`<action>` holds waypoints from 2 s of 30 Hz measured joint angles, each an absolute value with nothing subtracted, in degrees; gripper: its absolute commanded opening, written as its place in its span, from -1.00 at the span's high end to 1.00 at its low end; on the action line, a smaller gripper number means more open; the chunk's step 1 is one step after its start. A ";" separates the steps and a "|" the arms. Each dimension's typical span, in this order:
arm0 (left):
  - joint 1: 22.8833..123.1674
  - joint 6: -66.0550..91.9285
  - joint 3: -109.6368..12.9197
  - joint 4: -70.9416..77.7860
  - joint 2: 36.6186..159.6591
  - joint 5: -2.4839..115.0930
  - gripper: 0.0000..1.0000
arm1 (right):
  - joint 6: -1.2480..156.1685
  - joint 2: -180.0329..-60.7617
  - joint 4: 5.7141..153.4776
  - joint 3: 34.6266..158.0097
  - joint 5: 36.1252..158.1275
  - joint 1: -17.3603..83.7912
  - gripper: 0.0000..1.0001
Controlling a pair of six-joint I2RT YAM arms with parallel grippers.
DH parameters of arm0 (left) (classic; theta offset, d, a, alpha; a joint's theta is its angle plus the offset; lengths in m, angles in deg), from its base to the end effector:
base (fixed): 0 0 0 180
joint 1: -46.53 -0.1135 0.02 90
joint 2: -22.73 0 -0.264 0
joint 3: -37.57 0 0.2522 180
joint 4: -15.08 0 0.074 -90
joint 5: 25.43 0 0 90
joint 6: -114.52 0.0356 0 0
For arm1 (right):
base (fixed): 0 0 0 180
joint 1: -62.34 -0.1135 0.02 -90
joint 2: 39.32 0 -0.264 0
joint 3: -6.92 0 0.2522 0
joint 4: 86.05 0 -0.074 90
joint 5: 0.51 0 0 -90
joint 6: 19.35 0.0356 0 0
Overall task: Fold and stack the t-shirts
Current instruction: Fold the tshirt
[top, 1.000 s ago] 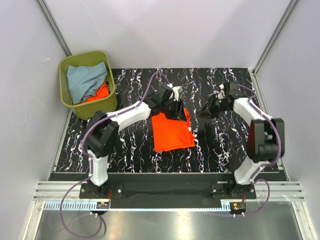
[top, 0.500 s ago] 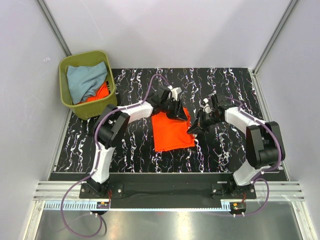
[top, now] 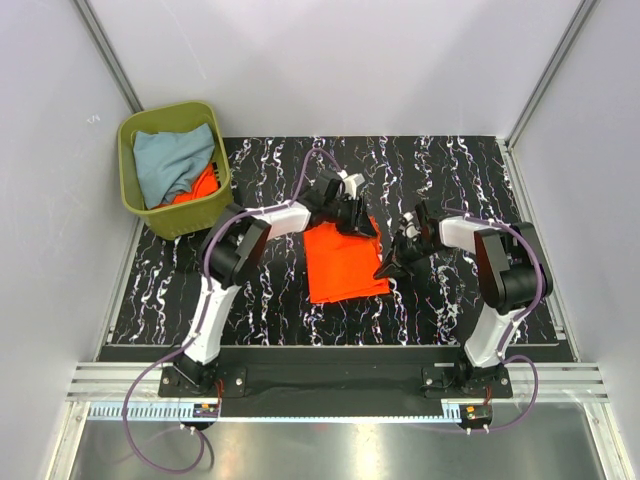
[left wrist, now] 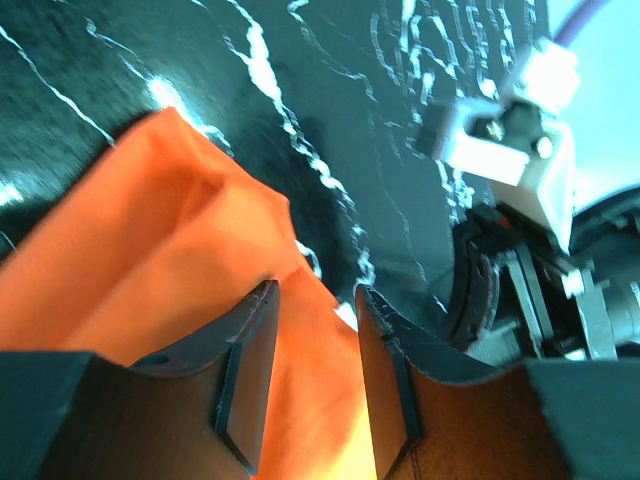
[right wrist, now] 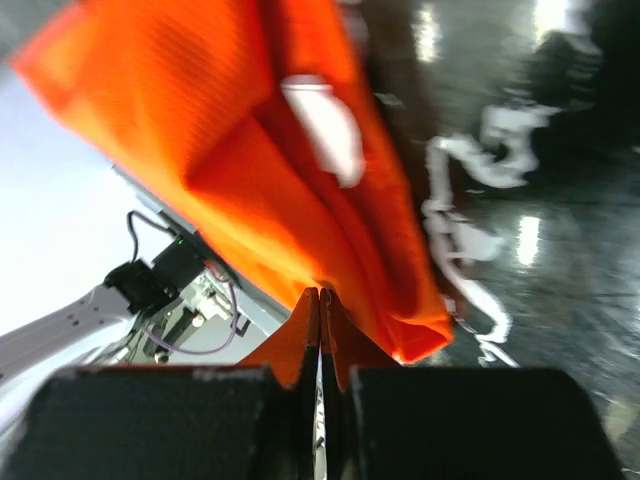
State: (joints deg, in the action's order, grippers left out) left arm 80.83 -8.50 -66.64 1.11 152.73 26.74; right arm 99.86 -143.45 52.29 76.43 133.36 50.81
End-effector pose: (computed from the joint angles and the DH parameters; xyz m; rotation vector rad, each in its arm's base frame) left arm 0.3968 -0.2971 0.1407 0.4178 2.4270 -1.3254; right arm 0.3043 0.0873 0.1294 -0.3013 -2.8351 -1.1943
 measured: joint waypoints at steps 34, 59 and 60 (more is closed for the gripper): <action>68.00 9.62 -75.91 -22.34 135.90 38.96 -0.28 | 109.63 -127.13 45.95 69.41 117.04 52.47 0.58; 69.31 4.35 -55.56 -22.80 138.43 52.40 0.13 | 127.00 -141.46 57.19 78.18 103.24 49.55 1.00; 69.92 3.17 -53.16 -22.56 136.79 52.36 0.13 | 125.87 -142.47 57.10 80.21 102.81 50.14 1.00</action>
State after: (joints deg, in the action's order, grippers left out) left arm 69.92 3.17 -53.16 -22.56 136.79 52.36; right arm 125.87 -142.47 57.10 80.21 102.81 50.14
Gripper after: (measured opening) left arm 0.438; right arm 0.010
